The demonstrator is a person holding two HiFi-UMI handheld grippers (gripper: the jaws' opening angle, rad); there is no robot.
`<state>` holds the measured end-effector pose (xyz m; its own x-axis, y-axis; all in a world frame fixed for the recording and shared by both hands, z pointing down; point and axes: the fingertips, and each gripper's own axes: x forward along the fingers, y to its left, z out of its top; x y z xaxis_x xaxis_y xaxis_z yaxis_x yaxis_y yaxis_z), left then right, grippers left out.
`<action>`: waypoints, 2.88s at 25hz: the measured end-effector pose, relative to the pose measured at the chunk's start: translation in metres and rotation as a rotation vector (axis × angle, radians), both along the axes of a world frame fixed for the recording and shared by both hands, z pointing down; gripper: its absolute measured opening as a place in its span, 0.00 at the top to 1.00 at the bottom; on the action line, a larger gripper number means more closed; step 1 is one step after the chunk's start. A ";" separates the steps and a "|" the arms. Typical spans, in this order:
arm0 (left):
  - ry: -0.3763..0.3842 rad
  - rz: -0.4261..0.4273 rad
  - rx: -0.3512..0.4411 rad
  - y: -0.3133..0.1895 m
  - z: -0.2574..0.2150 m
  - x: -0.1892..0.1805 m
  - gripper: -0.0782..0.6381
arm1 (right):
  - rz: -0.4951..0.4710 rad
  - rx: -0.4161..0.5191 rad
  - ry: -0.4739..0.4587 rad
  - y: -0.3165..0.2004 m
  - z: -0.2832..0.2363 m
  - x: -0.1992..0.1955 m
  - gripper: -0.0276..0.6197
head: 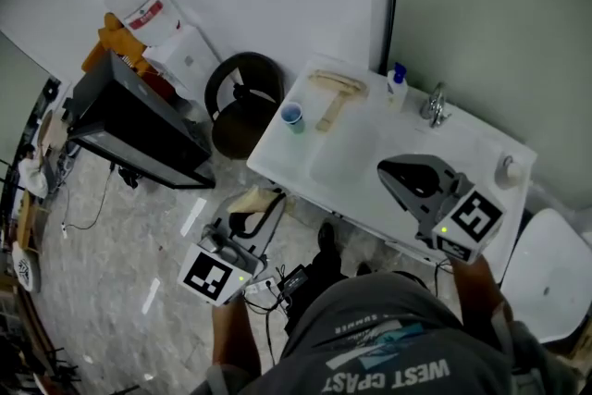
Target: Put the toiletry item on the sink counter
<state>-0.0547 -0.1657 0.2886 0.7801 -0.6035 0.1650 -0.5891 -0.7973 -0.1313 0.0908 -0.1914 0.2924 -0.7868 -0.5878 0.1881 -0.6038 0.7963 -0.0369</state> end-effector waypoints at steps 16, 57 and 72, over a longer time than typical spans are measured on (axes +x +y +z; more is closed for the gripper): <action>0.080 0.043 -0.063 -0.135 0.022 -0.017 0.86 | 0.073 -0.091 0.014 -0.095 0.027 -0.017 0.91; 0.211 -0.004 -0.224 -0.341 0.187 -0.033 0.86 | 0.120 -0.357 0.073 -0.208 0.164 -0.057 0.91; 0.244 0.004 -0.262 -0.362 0.227 -0.019 0.86 | 0.118 -0.426 0.085 -0.211 0.194 -0.063 0.91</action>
<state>-0.0734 -0.5280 0.5157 0.8179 -0.5623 0.1222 -0.5747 -0.7877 0.2220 0.0275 -0.4022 0.4868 -0.6899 -0.5291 0.4940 -0.7049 0.6461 -0.2925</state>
